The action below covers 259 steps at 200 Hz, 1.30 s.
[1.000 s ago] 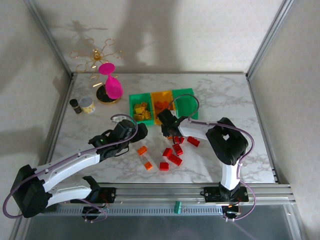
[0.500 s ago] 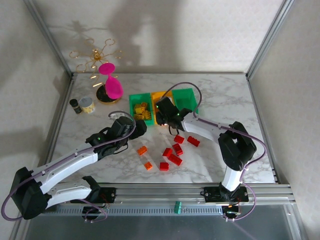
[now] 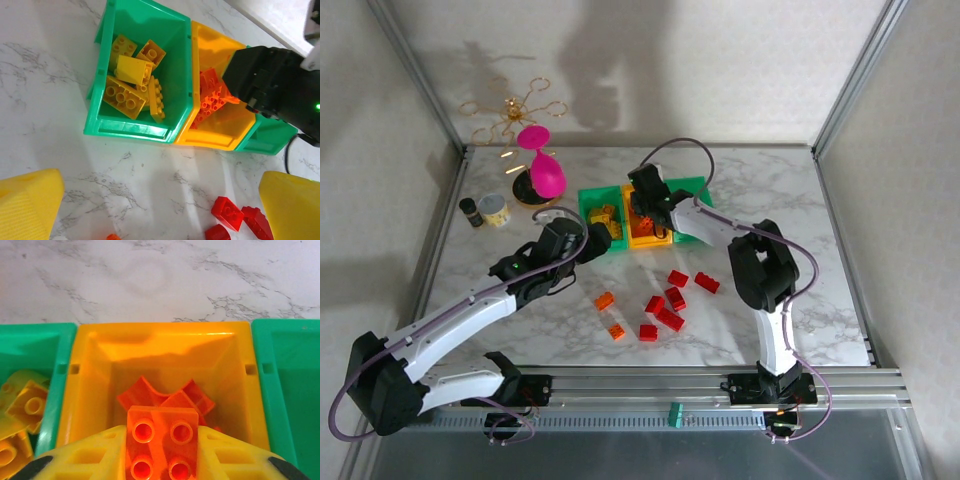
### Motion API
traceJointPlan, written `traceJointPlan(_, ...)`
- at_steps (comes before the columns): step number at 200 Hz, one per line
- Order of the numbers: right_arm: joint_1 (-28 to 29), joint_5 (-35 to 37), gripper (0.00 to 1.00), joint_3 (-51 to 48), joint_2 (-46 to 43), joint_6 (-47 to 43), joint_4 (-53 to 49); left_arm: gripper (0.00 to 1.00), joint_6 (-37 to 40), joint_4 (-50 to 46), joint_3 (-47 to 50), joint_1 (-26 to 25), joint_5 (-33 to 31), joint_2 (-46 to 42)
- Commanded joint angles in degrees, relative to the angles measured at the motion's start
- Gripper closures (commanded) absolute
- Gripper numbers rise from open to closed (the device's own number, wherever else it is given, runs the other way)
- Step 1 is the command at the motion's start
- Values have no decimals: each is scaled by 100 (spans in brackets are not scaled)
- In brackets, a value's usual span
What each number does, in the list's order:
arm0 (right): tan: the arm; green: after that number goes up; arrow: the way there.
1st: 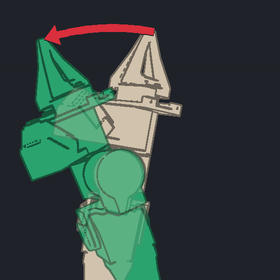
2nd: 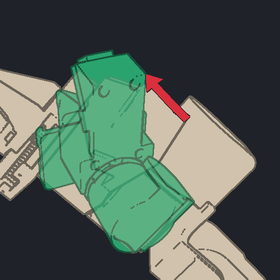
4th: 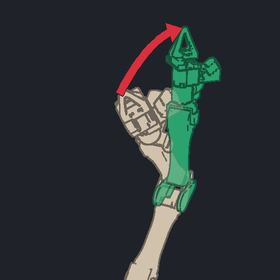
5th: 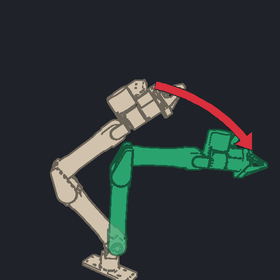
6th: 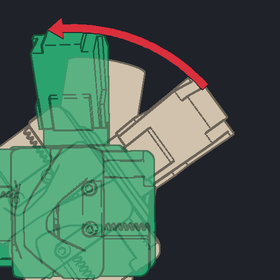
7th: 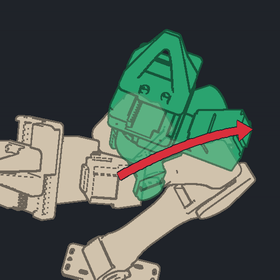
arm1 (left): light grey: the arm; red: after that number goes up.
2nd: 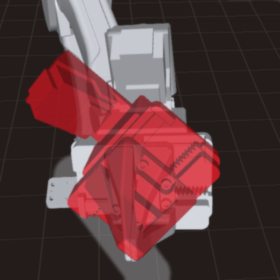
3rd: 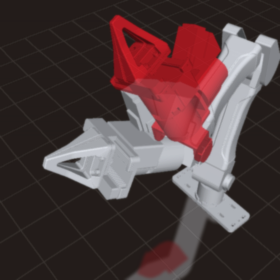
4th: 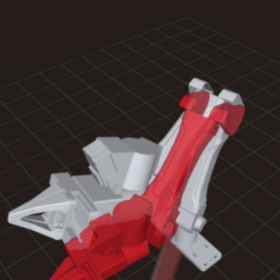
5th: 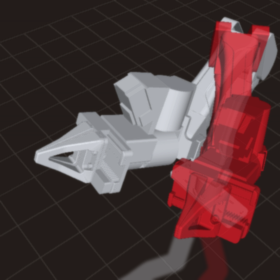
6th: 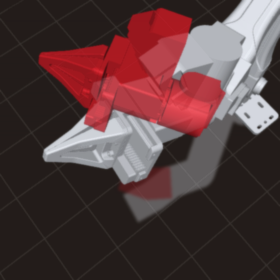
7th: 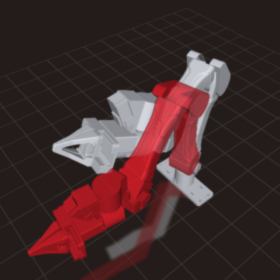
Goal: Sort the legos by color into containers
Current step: Place the lego in the container, then pick up the lego from the bottom-center of the table.
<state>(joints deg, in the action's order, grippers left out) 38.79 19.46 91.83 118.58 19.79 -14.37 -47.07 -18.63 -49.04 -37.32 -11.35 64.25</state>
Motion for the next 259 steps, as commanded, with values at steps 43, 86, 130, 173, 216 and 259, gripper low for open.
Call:
traceJointPlan(43,-108,2,53,678,242,-387,-60,0,123,-56,-90,172,80,-43)
traceJointPlan(86,72,-313,49,-131,-635,-348,-84,0,47,-217,-4,175,141,-253)
traceJointPlan(130,663,-926,44,-1525,-1684,-207,-117,0,-151,-568,429,181,92,-809)
traceJointPlan(173,1387,-1599,37,-2569,-2372,-105,30,0,-417,-1026,861,205,-7,-1342)
traceJointPlan(216,2127,-1543,29,-2864,-2198,278,235,0,-764,-1242,1292,209,-60,-1789)
traceJointPlan(259,2548,-1540,18,-2739,-1614,391,397,0,-1036,-1450,1497,208,-138,-2120)
